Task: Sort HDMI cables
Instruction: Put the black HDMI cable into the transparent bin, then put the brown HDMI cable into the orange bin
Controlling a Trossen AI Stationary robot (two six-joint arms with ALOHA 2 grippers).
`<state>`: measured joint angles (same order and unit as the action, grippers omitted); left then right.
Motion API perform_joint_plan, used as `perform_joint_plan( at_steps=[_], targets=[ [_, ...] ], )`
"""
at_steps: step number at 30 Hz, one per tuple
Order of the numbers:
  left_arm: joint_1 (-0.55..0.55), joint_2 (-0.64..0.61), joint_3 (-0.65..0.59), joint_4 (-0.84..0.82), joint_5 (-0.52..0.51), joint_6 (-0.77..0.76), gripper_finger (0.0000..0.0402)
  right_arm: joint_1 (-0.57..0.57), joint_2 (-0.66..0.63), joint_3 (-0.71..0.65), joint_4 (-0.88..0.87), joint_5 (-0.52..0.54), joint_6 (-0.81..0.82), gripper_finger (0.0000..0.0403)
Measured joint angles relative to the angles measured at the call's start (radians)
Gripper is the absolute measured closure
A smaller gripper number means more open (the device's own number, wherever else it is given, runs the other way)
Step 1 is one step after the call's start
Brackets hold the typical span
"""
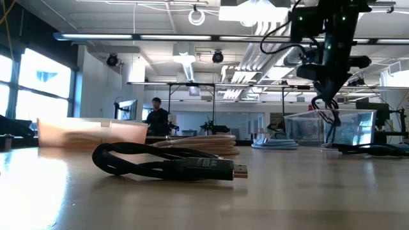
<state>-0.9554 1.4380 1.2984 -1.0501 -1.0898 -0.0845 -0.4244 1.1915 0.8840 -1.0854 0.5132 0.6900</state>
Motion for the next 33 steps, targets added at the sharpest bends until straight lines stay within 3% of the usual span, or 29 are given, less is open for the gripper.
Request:
perform_joint_plan(
  at_steps=[11, 18, 25, 33],
  targets=[
    [0.000, 0.000, 0.000, 0.000, -0.021, 0.000, 0.0341, -0.119, 0.000, -0.023, 0.007, -0.103, -0.053, 0.0385],
    [0.000, 0.000, 0.000, 0.000, -0.012, 0.000, 0.0341, -0.121, 0.000, -0.023, 0.014, -0.109, -0.064, 0.0312],
    [0.000, 0.000, 0.000, 0.000, 0.002, 0.000, 0.0341, -0.120, 0.000, -0.023, 0.052, -0.065, -0.073, 0.0268],
    [0.000, 0.000, 0.000, -0.003, 0.002, 0.000, 0.0341, -0.095, -0.002, -0.023, 0.123, -0.065, -0.193, 0.0209]
  ],
)
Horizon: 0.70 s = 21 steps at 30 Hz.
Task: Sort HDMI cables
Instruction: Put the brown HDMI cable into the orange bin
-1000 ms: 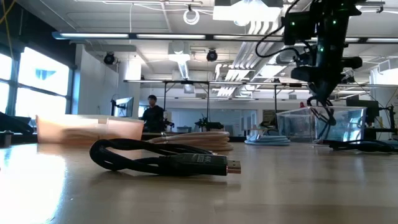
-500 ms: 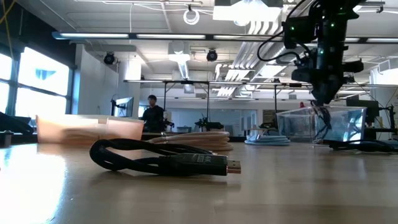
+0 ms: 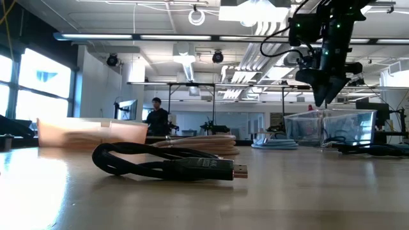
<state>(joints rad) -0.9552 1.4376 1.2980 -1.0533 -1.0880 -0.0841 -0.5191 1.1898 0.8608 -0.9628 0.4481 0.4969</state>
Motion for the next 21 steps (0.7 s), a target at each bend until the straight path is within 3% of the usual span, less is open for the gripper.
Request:
perform_joint_plan(
  at_steps=[6, 13, 21],
  targets=[
    [0.000, 0.000, 0.000, -0.020, 0.004, 0.000, 0.0341, 0.058, -0.001, 0.000, 0.149, -0.090, -0.107, 0.0183],
    [0.000, 0.004, 0.000, -0.020, 0.065, 0.000, 0.0341, 0.160, -0.001, 0.000, 0.305, -0.202, -0.206, 0.0183],
    [0.000, 0.004, 0.000, 0.000, 0.113, 0.000, 0.0341, 0.385, -0.001, 0.000, 0.243, -0.349, -0.095, 0.0188]
  ],
)
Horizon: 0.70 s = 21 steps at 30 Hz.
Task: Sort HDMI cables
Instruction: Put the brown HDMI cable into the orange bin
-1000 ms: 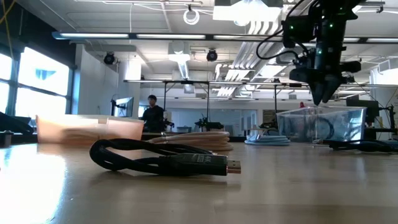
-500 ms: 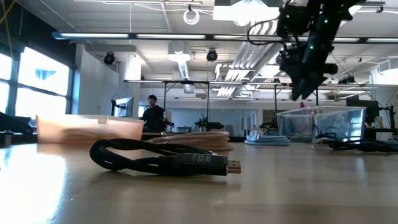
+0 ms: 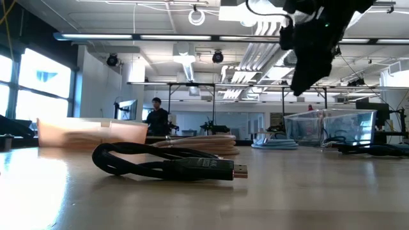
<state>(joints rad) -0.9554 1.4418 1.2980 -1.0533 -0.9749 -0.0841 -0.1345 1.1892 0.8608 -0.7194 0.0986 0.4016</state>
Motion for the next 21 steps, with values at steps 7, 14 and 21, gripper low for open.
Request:
perform_joint_plan(
  at_steps=[7, 14, 21],
  targets=[
    [0.000, 0.000, 0.000, 0.008, -0.009, 0.001, 0.0341, 0.230, 0.000, 0.000, -0.068, -0.095, 0.260, 0.0188],
    [0.001, 0.000, 0.000, 0.015, -0.186, 0.027, 0.0341, 0.418, 0.000, 0.000, -0.065, -0.050, 0.425, 0.0188],
    [0.045, 0.000, 0.000, 0.025, -0.271, 0.005, 0.0341, 0.533, 0.000, 0.000, -0.065, 0.051, 0.495, 0.0188]
  ],
)
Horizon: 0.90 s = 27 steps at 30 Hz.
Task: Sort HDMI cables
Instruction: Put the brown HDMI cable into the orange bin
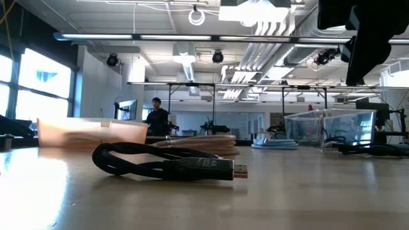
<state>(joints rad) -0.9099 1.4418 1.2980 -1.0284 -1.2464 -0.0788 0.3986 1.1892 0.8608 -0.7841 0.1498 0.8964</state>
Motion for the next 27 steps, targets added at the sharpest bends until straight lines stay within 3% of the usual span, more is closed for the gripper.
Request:
perform_joint_plan(
  at_steps=[5, 12, 19, 27],
  targets=[
    [0.094, 0.000, 0.000, 0.017, 0.173, -0.026, 0.0341, 0.046, 0.000, 0.000, 0.001, 0.045, 0.023, 0.0188],
    [0.219, 0.000, 0.000, 0.016, 0.233, -0.056, 0.0341, 0.089, 0.000, 0.000, 0.003, 0.104, 0.024, 0.0188],
    [0.312, -0.001, 0.000, 0.030, 0.425, -0.035, 0.0341, 0.121, 0.000, 0.000, 0.004, 0.142, 0.031, 0.0188],
    [0.382, -0.001, 0.000, 0.053, 0.475, 0.003, 0.0341, 0.146, 0.000, 0.000, 0.031, 0.220, 0.031, 0.0188]
  ],
)
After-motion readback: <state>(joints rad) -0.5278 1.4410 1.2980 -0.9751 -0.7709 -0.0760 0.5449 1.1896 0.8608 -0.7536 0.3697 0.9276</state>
